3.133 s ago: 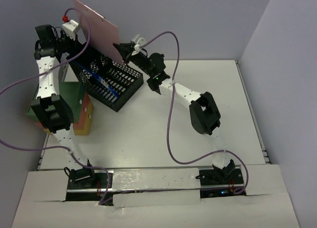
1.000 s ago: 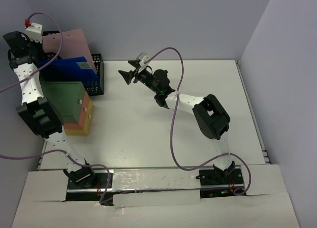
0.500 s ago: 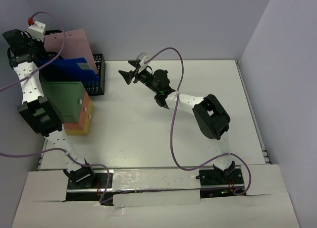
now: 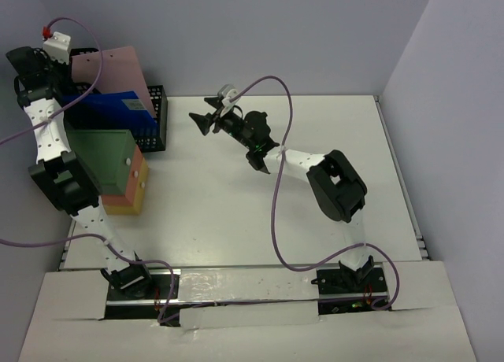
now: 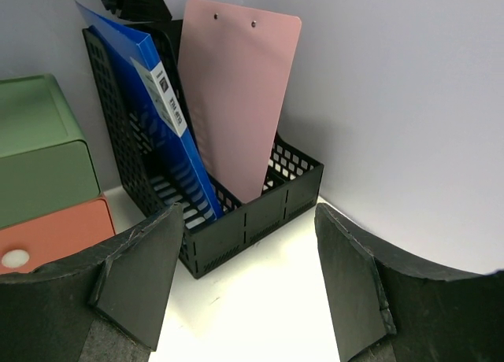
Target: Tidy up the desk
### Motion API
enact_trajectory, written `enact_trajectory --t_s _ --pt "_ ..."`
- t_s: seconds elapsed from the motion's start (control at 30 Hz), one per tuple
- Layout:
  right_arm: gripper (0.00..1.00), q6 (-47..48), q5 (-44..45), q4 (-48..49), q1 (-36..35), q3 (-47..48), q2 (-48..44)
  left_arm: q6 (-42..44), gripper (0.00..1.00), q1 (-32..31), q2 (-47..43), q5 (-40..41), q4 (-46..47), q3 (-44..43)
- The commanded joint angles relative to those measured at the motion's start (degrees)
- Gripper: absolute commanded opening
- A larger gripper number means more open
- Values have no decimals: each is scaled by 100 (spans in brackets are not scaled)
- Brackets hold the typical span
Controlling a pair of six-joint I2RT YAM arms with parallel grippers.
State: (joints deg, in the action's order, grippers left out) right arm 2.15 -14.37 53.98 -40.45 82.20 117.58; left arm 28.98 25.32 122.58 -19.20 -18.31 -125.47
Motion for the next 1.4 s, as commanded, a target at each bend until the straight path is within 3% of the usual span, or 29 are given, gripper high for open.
enact_trajectory --t_s 0.0,0.2,0.37,0.57,0.67,0.83,0.93,1.07,1.2,1.37 --pt "74 -75 17 254 46 -63 -444 -298 46 -8 -478 57 403 -75" --pt "74 -154 -34 245 54 -246 -693 -542 47 -10 -797 57 405 -150" --pt "75 -183 263 -214 68 -647 -1337 -1192 58 -22 -1274 266 261 -457" --pt "80 -458 1083 -1621 122 -1251 -2666 -1476 62 -298 -2040 392 -516 -418" --pt "85 -546 2068 -3191 134 -1430 -3504 -1373 63 -657 -2720 29 -1050 -6" --pt "85 -1043 3119 -5668 237 -1778 -4749 -509 65 -1882 -3830 -3 -2386 1241" --pt "86 -1199 3256 -6346 265 -2189 -5554 -570 69 -2401 -4871 106 -2426 2357" --pt "86 -2023 3760 -7458 373 -2935 -6459 -787 73 -2480 -6162 -388 -2570 4188" --pt "86 -2685 3672 -8568 432 -3201 -7211 -596 74 -2479 -7372 -523 -2808 5285" --pt "86 -2970 3505 -8834 434 -3429 -7950 1 75 -2479 -8878 87 -3205 6506"
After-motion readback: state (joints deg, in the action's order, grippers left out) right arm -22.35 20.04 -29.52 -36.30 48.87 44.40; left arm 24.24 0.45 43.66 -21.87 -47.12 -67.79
